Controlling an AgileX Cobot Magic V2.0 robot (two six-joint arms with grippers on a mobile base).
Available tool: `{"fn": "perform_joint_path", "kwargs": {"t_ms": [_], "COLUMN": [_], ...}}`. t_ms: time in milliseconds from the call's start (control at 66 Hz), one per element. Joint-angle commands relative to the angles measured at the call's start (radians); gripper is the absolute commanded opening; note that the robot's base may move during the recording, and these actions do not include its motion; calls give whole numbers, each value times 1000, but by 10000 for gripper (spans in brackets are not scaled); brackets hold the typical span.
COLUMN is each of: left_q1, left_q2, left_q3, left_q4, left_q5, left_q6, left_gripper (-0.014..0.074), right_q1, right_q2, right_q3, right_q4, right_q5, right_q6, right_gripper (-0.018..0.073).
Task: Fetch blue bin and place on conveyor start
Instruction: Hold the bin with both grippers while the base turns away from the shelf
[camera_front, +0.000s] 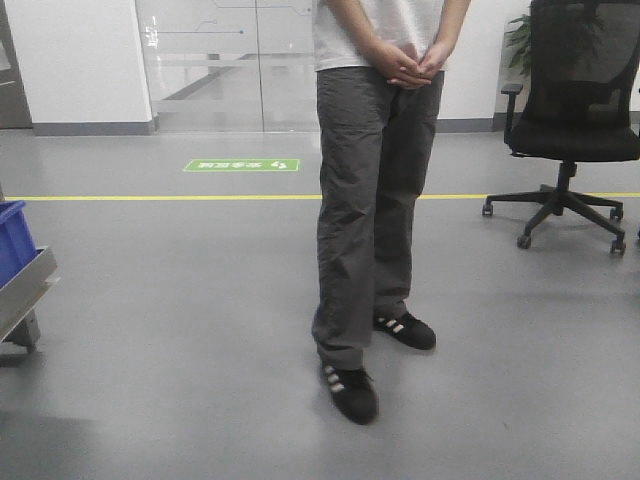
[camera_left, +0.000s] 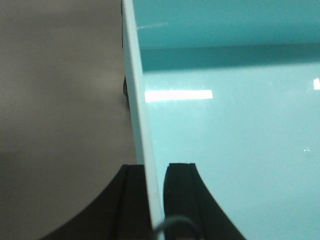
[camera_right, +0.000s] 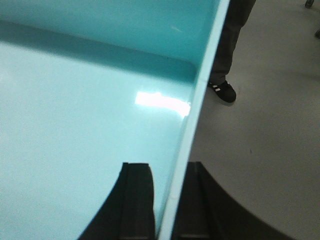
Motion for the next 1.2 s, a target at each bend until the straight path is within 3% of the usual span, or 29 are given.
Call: {"fn": "perform_joint_path", "kwargs": {"t_ms": [0, 1181], "left_q1": [-8, -8], "left_q2": [-11, -11], "left_q3": [-4, -4], "left_q4": [-29, -9], "left_q5": [-68, -68], "left_q6": [14, 14], "left_gripper": [-111, -111], "right_q1": [5, 5], "right_q2": [-11, -11], "right_q3": [-3, -3], "right_q4": [33, 33], "right_q5": [-41, -49], "right_q6": [-26, -26], "right_gripper": [-153, -153]}}
